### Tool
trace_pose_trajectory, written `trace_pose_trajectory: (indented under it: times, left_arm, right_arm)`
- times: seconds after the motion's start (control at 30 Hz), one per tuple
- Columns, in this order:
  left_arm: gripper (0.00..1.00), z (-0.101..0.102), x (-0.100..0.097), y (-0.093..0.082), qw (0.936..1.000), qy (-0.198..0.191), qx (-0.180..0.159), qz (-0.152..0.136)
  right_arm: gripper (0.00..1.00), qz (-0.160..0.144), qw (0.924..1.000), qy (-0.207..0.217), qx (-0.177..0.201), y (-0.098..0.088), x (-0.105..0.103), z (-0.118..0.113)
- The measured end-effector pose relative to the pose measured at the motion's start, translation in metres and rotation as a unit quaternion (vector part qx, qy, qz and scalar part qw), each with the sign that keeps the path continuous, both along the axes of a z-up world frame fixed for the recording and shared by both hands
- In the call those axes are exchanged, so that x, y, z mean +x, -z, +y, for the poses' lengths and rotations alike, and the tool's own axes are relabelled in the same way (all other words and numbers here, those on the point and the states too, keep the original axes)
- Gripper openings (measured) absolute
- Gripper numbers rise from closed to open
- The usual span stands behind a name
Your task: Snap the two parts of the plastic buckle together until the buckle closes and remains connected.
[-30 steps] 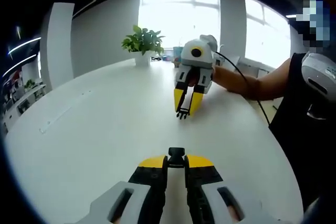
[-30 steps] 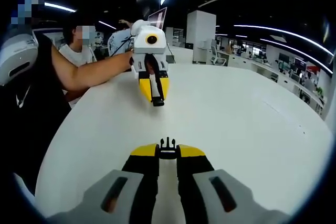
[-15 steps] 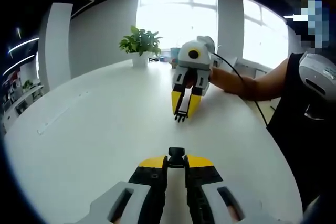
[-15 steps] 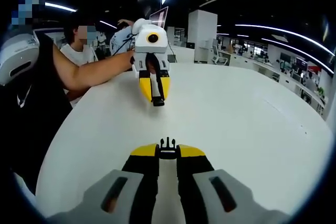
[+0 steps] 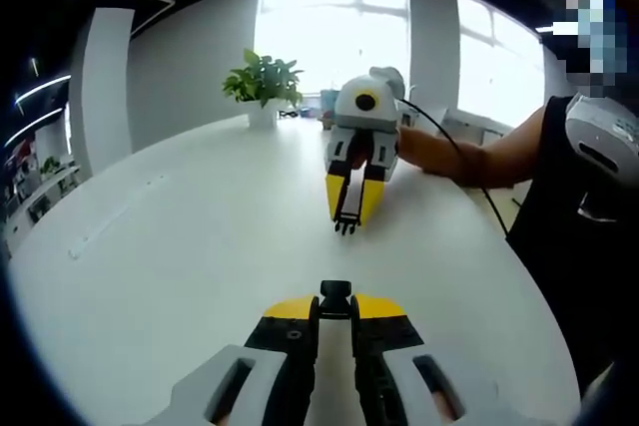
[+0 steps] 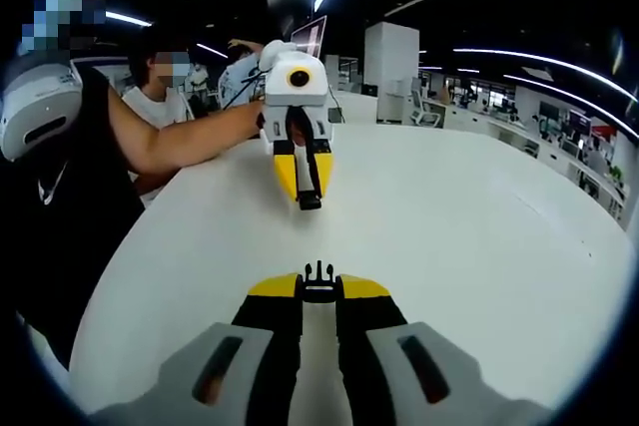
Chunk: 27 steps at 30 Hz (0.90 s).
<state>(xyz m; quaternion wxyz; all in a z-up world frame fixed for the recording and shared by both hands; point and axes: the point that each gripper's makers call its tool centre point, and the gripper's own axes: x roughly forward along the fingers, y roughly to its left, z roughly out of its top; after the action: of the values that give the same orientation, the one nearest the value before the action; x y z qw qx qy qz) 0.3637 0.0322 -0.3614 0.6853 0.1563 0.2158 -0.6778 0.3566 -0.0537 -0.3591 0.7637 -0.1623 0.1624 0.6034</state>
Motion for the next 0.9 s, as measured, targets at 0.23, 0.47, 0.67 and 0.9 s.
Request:
trace_pose_trajectory:
  times: [0.23,0.47,0.67,0.9]
  left_arm:
    - [0.11,-0.003,0.0,-0.001,1.0,0.002,-0.004,-0.005]
    - [0.11,-0.002,0.001,-0.001,0.9999,0.002,-0.005,-0.008]
    - [0.11,-0.005,0.0,-0.002,0.9999,0.007,-0.012,-0.006]
    - [0.11,-0.006,0.002,-0.007,0.9995,0.005,-0.029,-0.006]
  right_arm:
    - [0.11,-0.006,1.0,-0.002,0.006,-0.003,0.0,0.002]
    - [0.11,-0.012,0.9998,-0.004,0.012,-0.006,0.0,0.003]
    - [0.11,-0.02,0.9996,-0.008,0.02,-0.009,0.0,0.005]
    - [0.11,-0.029,0.9989,-0.013,0.034,-0.013,-0.001,0.007]
